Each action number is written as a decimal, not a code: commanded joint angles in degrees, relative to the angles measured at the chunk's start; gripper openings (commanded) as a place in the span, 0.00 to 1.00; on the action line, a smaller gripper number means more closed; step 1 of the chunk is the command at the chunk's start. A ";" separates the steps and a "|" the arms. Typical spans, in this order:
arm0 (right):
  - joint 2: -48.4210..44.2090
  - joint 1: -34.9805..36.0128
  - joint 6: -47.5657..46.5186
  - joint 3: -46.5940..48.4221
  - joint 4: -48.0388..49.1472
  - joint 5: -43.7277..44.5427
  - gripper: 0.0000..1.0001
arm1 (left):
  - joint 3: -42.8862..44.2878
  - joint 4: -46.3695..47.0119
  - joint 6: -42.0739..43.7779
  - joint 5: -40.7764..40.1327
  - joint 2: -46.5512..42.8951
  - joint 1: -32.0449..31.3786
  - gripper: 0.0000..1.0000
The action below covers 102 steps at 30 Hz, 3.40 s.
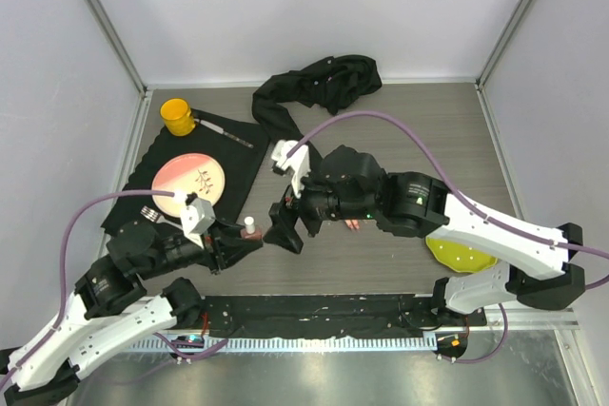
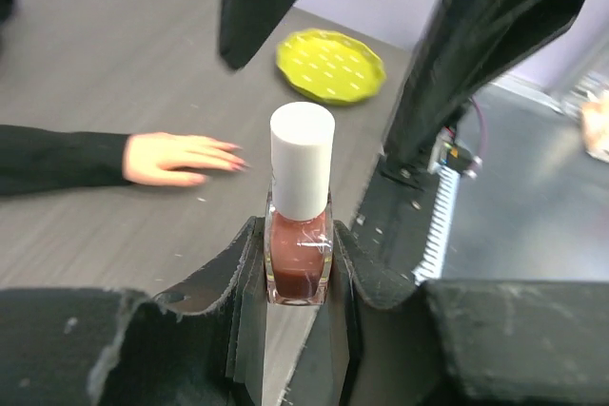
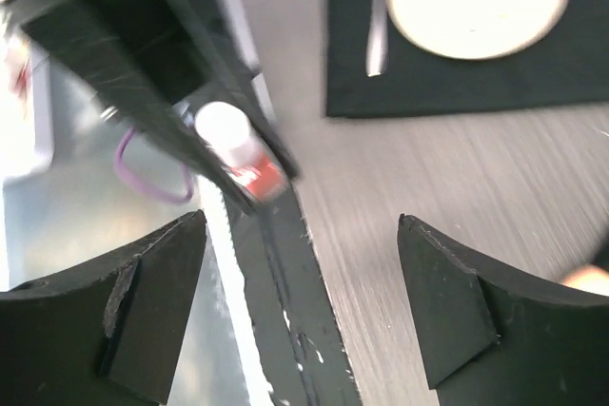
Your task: Paint the nails
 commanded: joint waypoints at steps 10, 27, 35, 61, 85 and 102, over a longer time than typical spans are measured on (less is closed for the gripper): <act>-1.11 0.39 13.61 1.66 10.40 12.30 0.63 | 0.03 0.98 0.45 -12.65 -1.99 0.21 0.00; 5.66 1.53 9.65 6.33 9.79 11.60 0.56 | 0.38 0.46 0.45 -11.51 0.56 0.21 0.00; 7.77 1.71 9.65 6.59 10.49 8.53 0.43 | 0.55 0.46 0.63 -11.33 1.17 0.30 0.00; 0.92 0.39 -4.86 -3.60 17.16 -22.95 0.01 | -0.94 5.38 -1.66 12.58 -1.02 0.30 0.00; 7.86 0.48 8.77 16.87 -9.27 -0.70 0.60 | -0.06 2.92 -0.34 8.45 2.40 0.30 0.00; 13.49 1.27 7.37 23.03 -16.67 -2.46 0.43 | 0.12 2.30 -0.42 7.92 3.55 0.30 0.00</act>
